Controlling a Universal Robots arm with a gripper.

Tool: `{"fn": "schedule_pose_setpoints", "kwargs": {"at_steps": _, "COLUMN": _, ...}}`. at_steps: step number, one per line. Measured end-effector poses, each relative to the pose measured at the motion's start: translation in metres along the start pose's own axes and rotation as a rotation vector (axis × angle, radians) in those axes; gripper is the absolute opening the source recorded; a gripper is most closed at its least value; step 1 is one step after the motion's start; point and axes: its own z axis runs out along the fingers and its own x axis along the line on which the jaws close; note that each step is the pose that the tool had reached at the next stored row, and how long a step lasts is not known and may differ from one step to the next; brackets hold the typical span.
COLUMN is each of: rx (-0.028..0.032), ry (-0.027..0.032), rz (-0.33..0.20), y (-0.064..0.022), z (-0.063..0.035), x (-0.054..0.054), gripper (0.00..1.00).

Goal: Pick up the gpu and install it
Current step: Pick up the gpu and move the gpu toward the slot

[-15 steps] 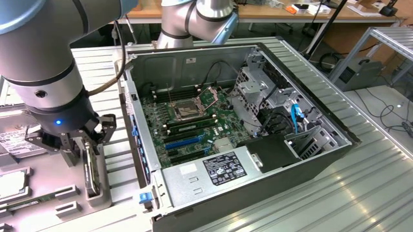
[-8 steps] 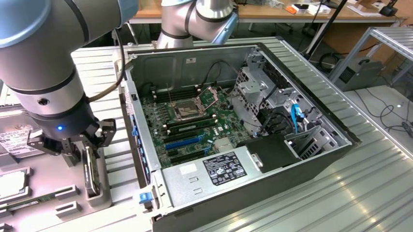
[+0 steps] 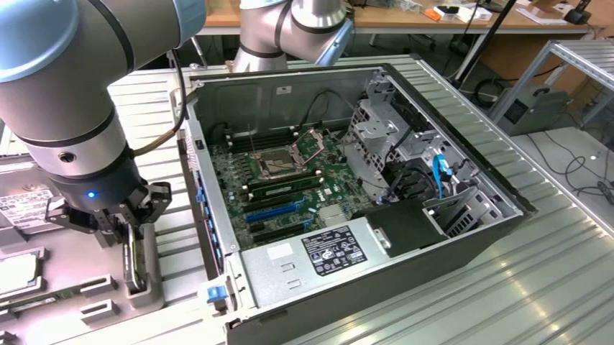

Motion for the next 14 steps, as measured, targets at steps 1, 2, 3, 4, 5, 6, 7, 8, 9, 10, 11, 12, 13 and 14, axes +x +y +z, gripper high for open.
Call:
{"fn": "schedule_pose_setpoints", "kwargs": {"at_steps": 1, "rx": 0.0, "ry": 0.0, "rz": 0.0, "y": 0.0, "z": 0.0, "x": 0.0, "gripper": 0.27}}
{"fn": "schedule_pose_setpoints", "kwargs": {"at_steps": 2, "rx": 0.0, "ry": 0.0, "rz": 0.0, "y": 0.0, "z": 0.0, "x": 0.0, "gripper": 0.27}}
{"fn": "schedule_pose_setpoints", "kwargs": {"at_steps": 3, "rx": 0.0, "ry": 0.0, "rz": 0.0, "y": 0.0, "z": 0.0, "x": 0.0, "gripper": 0.27}}
{"fn": "schedule_pose_setpoints", "kwargs": {"at_steps": 4, "rx": 0.0, "ry": -0.0001, "rz": 0.0, "y": 0.0, "z": 0.0, "x": 0.0, "gripper": 0.27}}
{"fn": "schedule_pose_setpoints", "kwargs": {"at_steps": 5, "rx": 0.0, "ry": 0.0, "rz": 0.0, "y": 0.0, "z": 0.0, "x": 0.0, "gripper": 0.27}}
{"fn": "schedule_pose_setpoints", "kwargs": {"at_steps": 6, "rx": 0.0, "ry": -0.0001, "rz": 0.0, "y": 0.0, "z": 0.0, "x": 0.0, "gripper": 0.27}}
{"fn": "schedule_pose_setpoints", "kwargs": {"at_steps": 7, "rx": 0.0, "ry": -0.0001, "rz": 0.0, "y": 0.0, "z": 0.0, "x": 0.0, "gripper": 0.27}}
{"fn": "schedule_pose_setpoints", "kwargs": {"at_steps": 8, "rx": 0.0, "ry": 0.0, "rz": 0.0, "y": 0.0, "z": 0.0, "x": 0.0, "gripper": 0.27}}
{"fn": "schedule_pose_setpoints", "kwargs": {"at_steps": 9, "rx": 0.0, "ry": -0.0001, "rz": 0.0, "y": 0.0, "z": 0.0, "x": 0.0, "gripper": 0.27}}
{"fn": "schedule_pose_setpoints", "kwargs": {"at_steps": 10, "rx": 0.0, "ry": 0.0, "rz": 0.0, "y": 0.0, "z": 0.0, "x": 0.0, "gripper": 0.27}}
{"fn": "schedule_pose_setpoints", "kwargs": {"at_steps": 11, "rx": 0.0, "ry": -0.0001, "rz": 0.0, "y": 0.0, "z": 0.0, "x": 0.0, "gripper": 0.27}}
{"fn": "schedule_pose_setpoints", "kwargs": {"at_steps": 12, "rx": 0.0, "ry": 0.0, "rz": 0.0, "y": 0.0, "z": 0.0, "x": 0.0, "gripper": 0.27}}
{"fn": "schedule_pose_setpoints", "kwargs": {"at_steps": 13, "rx": 0.0, "ry": 0.0, "rz": 0.0, "y": 0.0, "z": 0.0, "x": 0.0, "gripper": 0.27}}
{"fn": "schedule_pose_setpoints", "kwargs": {"at_steps": 14, "rx": -0.0001, "ry": -0.0002, "rz": 0.0, "y": 0.0, "z": 0.0001, "x": -0.0001, "gripper": 0.27}}
